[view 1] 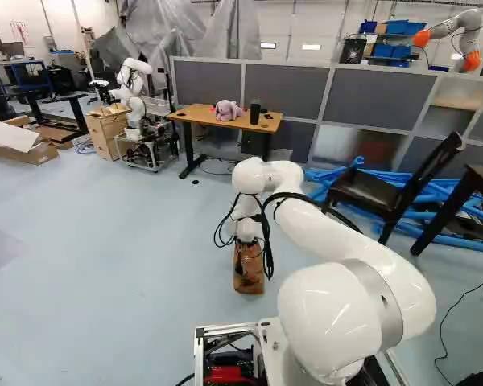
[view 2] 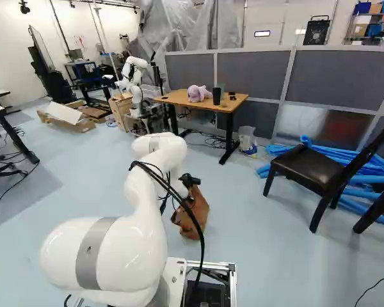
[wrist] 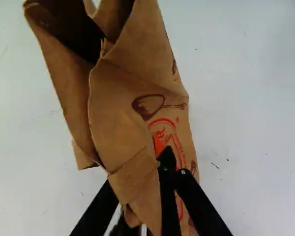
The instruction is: Pick up the bag on the ground and place it on the table
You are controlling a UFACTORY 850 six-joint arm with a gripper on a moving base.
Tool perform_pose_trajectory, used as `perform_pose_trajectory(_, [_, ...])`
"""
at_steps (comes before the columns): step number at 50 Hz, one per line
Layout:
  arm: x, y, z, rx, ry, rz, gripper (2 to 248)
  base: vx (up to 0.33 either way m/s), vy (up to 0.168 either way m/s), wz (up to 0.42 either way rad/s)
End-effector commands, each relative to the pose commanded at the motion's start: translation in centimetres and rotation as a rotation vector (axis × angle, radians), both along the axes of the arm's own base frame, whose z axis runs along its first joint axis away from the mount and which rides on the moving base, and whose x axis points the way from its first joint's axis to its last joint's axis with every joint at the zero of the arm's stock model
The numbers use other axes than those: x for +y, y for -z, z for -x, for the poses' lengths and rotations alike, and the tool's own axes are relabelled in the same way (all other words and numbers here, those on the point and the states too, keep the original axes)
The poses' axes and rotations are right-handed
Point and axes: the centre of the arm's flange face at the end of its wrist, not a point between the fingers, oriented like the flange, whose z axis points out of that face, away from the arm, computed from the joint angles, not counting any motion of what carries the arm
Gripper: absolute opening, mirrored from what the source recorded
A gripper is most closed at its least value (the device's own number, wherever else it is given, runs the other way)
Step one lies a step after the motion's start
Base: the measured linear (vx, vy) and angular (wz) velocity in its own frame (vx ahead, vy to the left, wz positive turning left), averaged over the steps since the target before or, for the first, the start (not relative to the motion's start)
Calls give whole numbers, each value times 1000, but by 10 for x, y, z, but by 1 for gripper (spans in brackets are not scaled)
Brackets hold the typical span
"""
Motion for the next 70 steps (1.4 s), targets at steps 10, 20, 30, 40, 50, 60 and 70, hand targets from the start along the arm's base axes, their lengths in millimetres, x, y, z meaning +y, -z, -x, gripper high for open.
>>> perform_pose_trajectory(10, [0,-12,0,0,0,0,25,0,0,0])
perform_pose_trajectory(20, [0,-27,-1,0,0,0,25,0,0,0])
perform_pose_trajectory(30, [0,-42,-1,-2,0,0,25,0,0,0])
perform_pose_trajectory(40, [0,-57,-1,-4,0,0,25,0,0,0])
perform_pose_trajectory(50, [0,-72,-1,-6,0,-1,25,0,0,0])
perform_pose_trajectory(60, [0,-87,-1,-10,0,-1,25,0,0,0])
perform_pose_trajectory(70, [0,-102,0,-14,0,-1,25,0,0,0])
